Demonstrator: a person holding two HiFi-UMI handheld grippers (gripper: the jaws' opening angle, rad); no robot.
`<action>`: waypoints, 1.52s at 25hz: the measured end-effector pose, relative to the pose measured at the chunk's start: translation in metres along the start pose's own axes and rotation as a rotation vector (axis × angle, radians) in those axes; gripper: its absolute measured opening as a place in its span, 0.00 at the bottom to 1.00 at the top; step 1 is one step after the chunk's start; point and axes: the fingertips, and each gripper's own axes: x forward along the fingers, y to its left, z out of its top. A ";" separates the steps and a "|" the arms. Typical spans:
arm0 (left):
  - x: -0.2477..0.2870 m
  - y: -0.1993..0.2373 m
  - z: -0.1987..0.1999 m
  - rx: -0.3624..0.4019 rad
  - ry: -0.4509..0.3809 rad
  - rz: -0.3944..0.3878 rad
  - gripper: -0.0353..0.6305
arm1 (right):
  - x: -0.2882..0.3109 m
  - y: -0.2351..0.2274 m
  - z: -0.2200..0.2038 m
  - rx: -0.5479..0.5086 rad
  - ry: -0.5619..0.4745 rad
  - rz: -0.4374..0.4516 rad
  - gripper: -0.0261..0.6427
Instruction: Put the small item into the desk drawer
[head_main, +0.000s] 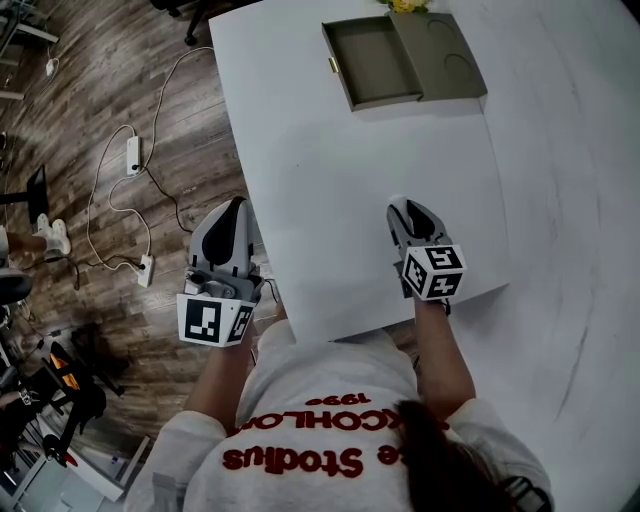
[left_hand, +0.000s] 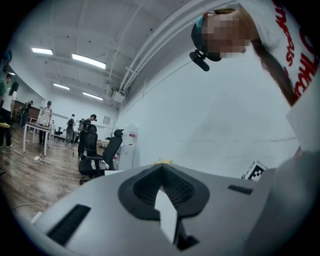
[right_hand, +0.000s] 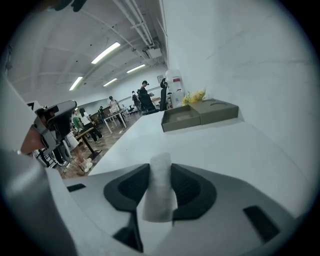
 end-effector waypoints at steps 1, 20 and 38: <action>0.001 0.000 0.004 0.004 -0.008 0.000 0.06 | -0.003 0.002 0.009 0.000 -0.021 0.008 0.25; 0.001 -0.012 0.079 0.045 -0.178 0.020 0.06 | -0.116 0.057 0.187 -0.063 -0.527 0.146 0.25; 0.002 -0.024 0.120 0.067 -0.260 0.020 0.06 | -0.206 0.080 0.250 -0.167 -0.833 0.161 0.25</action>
